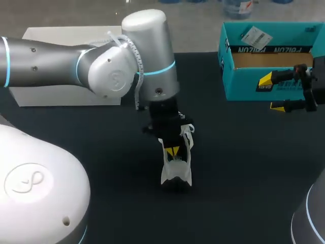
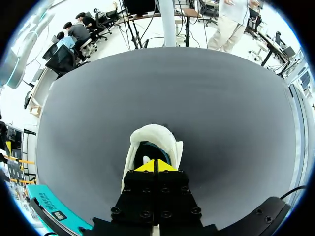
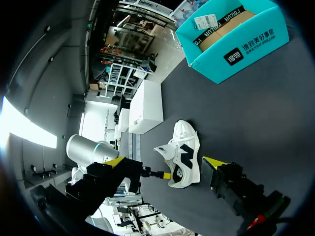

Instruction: Take the shoe out of the shoebox, open the shoe tongue, remove and reinsert the insole, then place the shoe into the shoebox

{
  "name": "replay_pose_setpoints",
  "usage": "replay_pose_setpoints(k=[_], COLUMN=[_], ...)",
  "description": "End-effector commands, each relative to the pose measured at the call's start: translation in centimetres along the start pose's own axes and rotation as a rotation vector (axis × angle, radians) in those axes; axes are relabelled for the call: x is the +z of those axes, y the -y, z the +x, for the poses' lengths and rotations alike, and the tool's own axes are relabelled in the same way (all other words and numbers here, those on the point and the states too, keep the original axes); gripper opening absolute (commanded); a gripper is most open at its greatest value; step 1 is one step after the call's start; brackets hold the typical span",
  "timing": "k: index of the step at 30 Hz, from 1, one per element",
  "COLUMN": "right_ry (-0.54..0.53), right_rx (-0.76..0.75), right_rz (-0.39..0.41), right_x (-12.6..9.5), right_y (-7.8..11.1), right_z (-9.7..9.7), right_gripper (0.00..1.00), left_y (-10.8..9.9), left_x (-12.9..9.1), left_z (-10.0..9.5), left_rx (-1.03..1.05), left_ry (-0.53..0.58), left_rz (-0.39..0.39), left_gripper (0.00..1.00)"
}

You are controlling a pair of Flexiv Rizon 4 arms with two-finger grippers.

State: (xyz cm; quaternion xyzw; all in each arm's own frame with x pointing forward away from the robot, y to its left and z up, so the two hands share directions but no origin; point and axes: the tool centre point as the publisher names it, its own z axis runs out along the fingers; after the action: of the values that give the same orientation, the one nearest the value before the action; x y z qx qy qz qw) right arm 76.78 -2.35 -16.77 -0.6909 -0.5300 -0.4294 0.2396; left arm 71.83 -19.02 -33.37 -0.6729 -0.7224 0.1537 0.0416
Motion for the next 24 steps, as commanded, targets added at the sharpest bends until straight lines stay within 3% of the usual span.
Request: replay_pose_setpoints(k=[1,8,24], right_ry=[0.005,0.005,0.005], right_rx=[0.002,0.002,0.002], right_rz=[-0.001,-0.001,-0.001], right_x=[0.1,0.1,0.1], right_y=[0.1,0.1,0.1], right_z=[0.1,0.1,0.1], right_gripper=[1.00,1.00,1.00], left_y=[-0.7,-1.4,-1.8], left_x=[0.5,2.7,7.5], left_z=[0.0,0.4,0.2], left_rx=[-0.005,-0.015,0.039], left_ry=[-0.077,-0.059,-0.142], left_rz=[-0.028,-0.006,0.010], left_gripper=[0.00,0.00,0.00])
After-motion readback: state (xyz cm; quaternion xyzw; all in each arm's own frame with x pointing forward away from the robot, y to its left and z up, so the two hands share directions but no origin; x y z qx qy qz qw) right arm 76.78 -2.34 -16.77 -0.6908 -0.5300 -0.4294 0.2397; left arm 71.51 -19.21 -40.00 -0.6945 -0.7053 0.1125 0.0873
